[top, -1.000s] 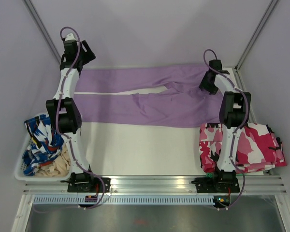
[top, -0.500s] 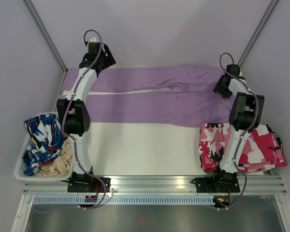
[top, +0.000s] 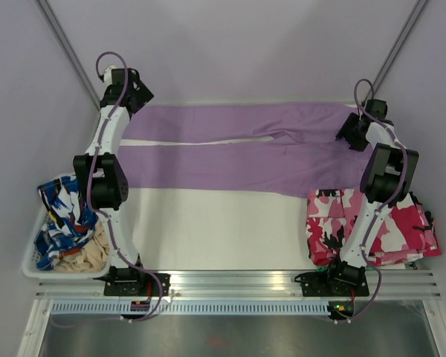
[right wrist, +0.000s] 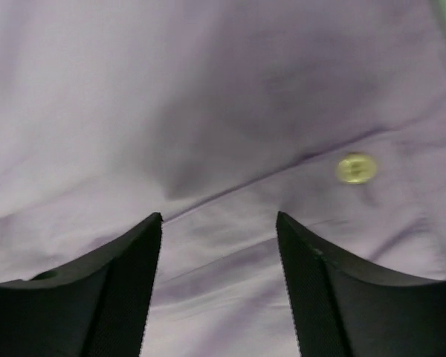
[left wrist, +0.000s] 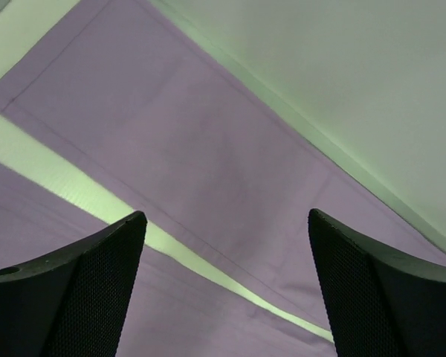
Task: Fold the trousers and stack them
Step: Flatten the trousers out, then fold the trousers
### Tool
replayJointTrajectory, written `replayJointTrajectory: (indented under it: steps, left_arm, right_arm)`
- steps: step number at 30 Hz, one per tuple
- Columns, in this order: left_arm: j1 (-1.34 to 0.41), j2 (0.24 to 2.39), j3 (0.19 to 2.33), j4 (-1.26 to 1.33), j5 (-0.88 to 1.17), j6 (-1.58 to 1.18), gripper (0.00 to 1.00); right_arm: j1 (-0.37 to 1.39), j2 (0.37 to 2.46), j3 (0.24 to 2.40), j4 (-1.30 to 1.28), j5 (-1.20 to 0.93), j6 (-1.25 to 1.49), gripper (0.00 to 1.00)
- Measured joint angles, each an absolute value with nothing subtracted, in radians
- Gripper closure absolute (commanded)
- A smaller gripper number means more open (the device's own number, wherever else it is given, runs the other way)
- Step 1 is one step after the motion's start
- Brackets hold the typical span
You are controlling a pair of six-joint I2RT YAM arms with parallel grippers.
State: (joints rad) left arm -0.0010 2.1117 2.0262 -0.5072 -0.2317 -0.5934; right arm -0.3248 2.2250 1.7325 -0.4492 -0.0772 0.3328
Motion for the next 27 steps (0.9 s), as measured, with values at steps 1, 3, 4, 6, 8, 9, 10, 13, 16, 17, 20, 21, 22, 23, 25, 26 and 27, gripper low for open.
replayJointTrajectory:
  steps: [1, 3, 4, 6, 8, 9, 10, 13, 16, 17, 20, 21, 22, 23, 25, 26, 27]
  left_arm:
    - [0.019, 2.112, 2.011, -0.507, -0.225, -0.612, 0.06]
    - [0.076, 2.112, 1.958, -0.514, -0.210, -0.658, 0.06]
    - [0.100, 2.112, 1.935, -0.525, -0.208, -0.677, 0.06]
    - [0.141, 2.112, 1.904, -0.550, -0.210, -0.718, 0.06]
    - [0.168, 2.112, 1.890, -0.596, -0.221, -0.767, 0.06]
    - [0.173, 2.112, 1.890, -0.622, -0.236, -0.794, 0.06]
    - [0.175, 2.111, 1.892, -0.651, -0.248, -0.821, 0.06]
    - [0.170, 2.111, 1.902, -0.754, -0.300, -0.891, 0.06]
    - [0.168, 2.111, 1.909, -0.867, -0.340, -0.972, 0.08]
    - [0.170, 2.111, 1.910, -0.911, -0.351, -1.002, 0.08]
    - [0.183, 2.111, 1.910, -1.034, -0.392, -1.100, 0.09]
    - [0.186, 2.111, 1.908, -1.064, -0.400, -1.126, 0.09]
    - [0.191, 2.111, 1.902, -1.086, -0.411, -1.148, 0.10]
    - [0.195, 2.111, 1.895, -1.103, -0.417, -1.168, 0.10]
    - [0.197, 2.111, 1.876, -1.128, -0.422, -1.198, 0.11]
    - [0.198, 2.111, 1.864, -1.143, -0.426, -1.215, 0.12]
    - [0.198, 2.111, 1.854, -1.158, -0.431, -1.230, 0.12]
  right_arm:
    - [-0.314, 2.225, 1.743, -0.455, -0.092, 0.324, 0.24]
    - [-0.279, 2.225, 1.785, -0.477, -0.117, 0.314, 0.19]
    - [-0.262, 2.221, 1.804, -0.480, -0.126, 0.312, 0.17]
    - [-0.235, 2.204, 1.825, -0.479, -0.138, 0.316, 0.14]
    - [-0.208, 2.161, 1.827, -0.480, -0.142, 0.329, 0.13]
    - [-0.200, 2.137, 1.826, -0.478, -0.141, 0.338, 0.12]
    - [-0.198, 2.111, 1.822, -0.470, -0.138, 0.346, 0.12]
    - [-0.206, 2.027, 1.794, -0.443, -0.120, 0.363, 0.11]
    - [-0.216, 1.972, 1.764, -0.417, -0.098, 0.371, 0.11]
    - [-0.220, 1.966, 1.758, -0.411, -0.093, 0.373, 0.11]
    - [-0.224, 1.965, 1.732, -0.403, -0.081, 0.378, 0.11]
    - [-0.224, 1.965, 1.717, -0.404, -0.081, 0.379, 0.11]
    - [-0.224, 1.965, 1.702, -0.404, -0.080, 0.381, 0.11]
    - [-0.224, 1.965, 1.692, -0.404, -0.078, 0.381, 0.11]
    - [-0.224, 1.967, 1.675, -0.407, -0.077, 0.382, 0.10]
    - [-0.223, 1.969, 1.672, -0.411, -0.074, 0.382, 0.10]
    - [-0.223, 1.972, 1.670, -0.411, -0.071, 0.382, 0.10]
